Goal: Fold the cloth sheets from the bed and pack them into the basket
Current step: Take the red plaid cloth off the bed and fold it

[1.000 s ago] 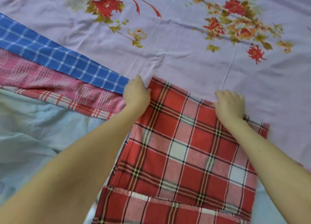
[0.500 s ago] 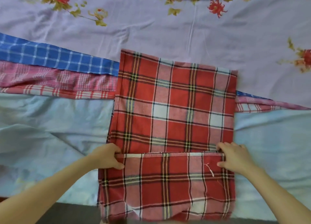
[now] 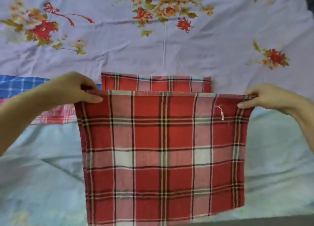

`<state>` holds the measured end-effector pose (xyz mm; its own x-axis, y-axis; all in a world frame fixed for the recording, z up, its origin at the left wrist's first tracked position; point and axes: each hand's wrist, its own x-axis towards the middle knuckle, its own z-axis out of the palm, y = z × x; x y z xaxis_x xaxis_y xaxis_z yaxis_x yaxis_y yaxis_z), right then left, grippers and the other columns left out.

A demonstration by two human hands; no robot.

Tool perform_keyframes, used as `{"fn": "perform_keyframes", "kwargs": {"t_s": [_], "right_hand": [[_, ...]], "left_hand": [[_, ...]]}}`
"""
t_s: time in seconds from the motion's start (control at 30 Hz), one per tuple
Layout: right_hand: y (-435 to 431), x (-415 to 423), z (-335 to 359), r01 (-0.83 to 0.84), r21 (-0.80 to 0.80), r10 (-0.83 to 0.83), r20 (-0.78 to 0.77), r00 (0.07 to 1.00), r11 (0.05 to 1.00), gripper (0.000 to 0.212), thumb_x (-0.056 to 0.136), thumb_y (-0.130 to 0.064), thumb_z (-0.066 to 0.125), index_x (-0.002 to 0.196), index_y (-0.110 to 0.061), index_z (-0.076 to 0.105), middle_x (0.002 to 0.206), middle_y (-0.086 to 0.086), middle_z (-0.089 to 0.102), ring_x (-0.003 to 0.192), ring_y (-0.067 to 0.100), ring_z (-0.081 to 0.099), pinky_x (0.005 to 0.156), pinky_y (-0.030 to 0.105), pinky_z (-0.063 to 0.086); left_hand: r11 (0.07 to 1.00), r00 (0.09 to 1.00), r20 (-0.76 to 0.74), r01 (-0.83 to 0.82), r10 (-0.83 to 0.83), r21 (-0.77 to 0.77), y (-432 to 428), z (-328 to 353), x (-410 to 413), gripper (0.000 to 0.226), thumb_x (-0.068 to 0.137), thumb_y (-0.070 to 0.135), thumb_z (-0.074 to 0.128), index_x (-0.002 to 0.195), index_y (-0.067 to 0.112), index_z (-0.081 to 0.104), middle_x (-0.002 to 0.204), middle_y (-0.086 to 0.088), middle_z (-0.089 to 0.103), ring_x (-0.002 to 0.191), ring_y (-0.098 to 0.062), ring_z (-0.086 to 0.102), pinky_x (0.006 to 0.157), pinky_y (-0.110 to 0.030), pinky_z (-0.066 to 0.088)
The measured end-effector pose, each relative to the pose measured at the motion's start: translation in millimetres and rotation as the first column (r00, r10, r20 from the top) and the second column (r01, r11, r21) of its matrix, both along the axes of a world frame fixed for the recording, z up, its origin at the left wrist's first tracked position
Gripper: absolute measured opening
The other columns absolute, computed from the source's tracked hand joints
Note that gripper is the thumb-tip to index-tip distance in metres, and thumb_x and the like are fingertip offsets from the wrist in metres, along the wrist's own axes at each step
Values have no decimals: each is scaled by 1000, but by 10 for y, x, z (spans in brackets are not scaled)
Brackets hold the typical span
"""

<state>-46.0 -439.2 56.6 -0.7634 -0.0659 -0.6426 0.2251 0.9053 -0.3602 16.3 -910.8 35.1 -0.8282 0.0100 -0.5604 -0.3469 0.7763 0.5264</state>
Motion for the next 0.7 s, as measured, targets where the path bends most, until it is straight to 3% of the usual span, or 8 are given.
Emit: {"fn": "perform_keyframes", "kwargs": {"t_s": [0.07, 0.13, 0.23, 0.33, 0.47, 0.53, 0.63, 0.7], "right_hand": [[-137, -421, -398, 60, 68, -54, -91, 994, 996, 23, 73, -15, 79, 76, 5, 67, 74, 19, 64, 71, 28, 57, 62, 28, 38], [-246, -686, -822, 163, 133, -132, -217, 967, 978, 27, 76, -19, 78, 91, 0, 68, 92, 20, 66, 90, 32, 61, 73, 32, 42], [-487, -729, -1246, 254, 220, -172, -333, 927, 942, 46, 85, -26, 66, 127, -12, 52, 125, 14, 58, 114, 34, 55, 90, 37, 44], [-600, -429, -1435, 163, 290, -55, -346, 937, 943, 68, 86, -32, 65, 142, -15, 30, 133, 16, 51, 118, 39, 50, 92, 43, 43], [-421, 610, -1415, 150, 141, -69, -461, 885, 979, 53, 90, -27, 59, 137, -10, 42, 120, 15, 60, 107, 36, 57, 83, 41, 46], [-193, 1296, -1444, 247, 99, -193, -379, 905, 964, 47, 90, -30, 59, 129, -6, 49, 112, 15, 64, 100, 35, 61, 78, 38, 46], [139, 2210, -1560, 434, 2, -432, -87, 898, 901, 41, 87, -34, 61, 116, -6, 59, 103, 13, 68, 96, 33, 63, 78, 36, 47], [276, 2568, -1584, 540, -101, -536, 67, 842, 835, 29, 86, -21, 64, 112, -6, 61, 102, 11, 66, 96, 29, 62, 75, 23, 48]], "left_hand": [[980, 978, -70, -196, 197, 17, 51, -328, -442, 15, 77, 18, 76, 71, 15, 63, 64, -5, 52, 57, -11, 46, 48, -9, 34], [919, 910, -130, -390, 395, 65, 142, -723, -713, 14, 79, 12, 74, 87, 8, 62, 62, -3, 46, 51, -7, 46, 42, -9, 33], [778, 771, -120, -606, 625, 165, 241, -1257, -755, 36, 81, 11, 71, 113, 5, 53, 90, -13, 58, 73, -11, 62, 61, -21, 49], [744, 738, -129, -668, 663, 0, 365, -1526, -336, 64, 81, 24, 72, 133, 6, 39, 127, -20, 51, 116, -33, 52, 94, -38, 41], [724, 725, -180, -685, 665, -84, 532, -1542, 709, 51, 82, 33, 68, 119, 3, 50, 111, -22, 61, 104, -39, 57, 86, -44, 42], [717, 725, -98, -689, 682, -109, 653, -1480, 1280, 42, 87, 31, 64, 115, 2, 51, 105, -19, 62, 101, -38, 58, 80, -40, 40], [709, 716, 3, -691, 698, -141, 752, -1443, 2006, 36, 88, 29, 63, 110, 3, 52, 98, -13, 61, 98, -37, 58, 75, -38, 38], [690, 688, 72, -710, 723, -144, 758, -1474, 2342, 34, 89, 30, 62, 107, 3, 54, 93, -10, 59, 94, -36, 59, 72, -38, 41]]}}
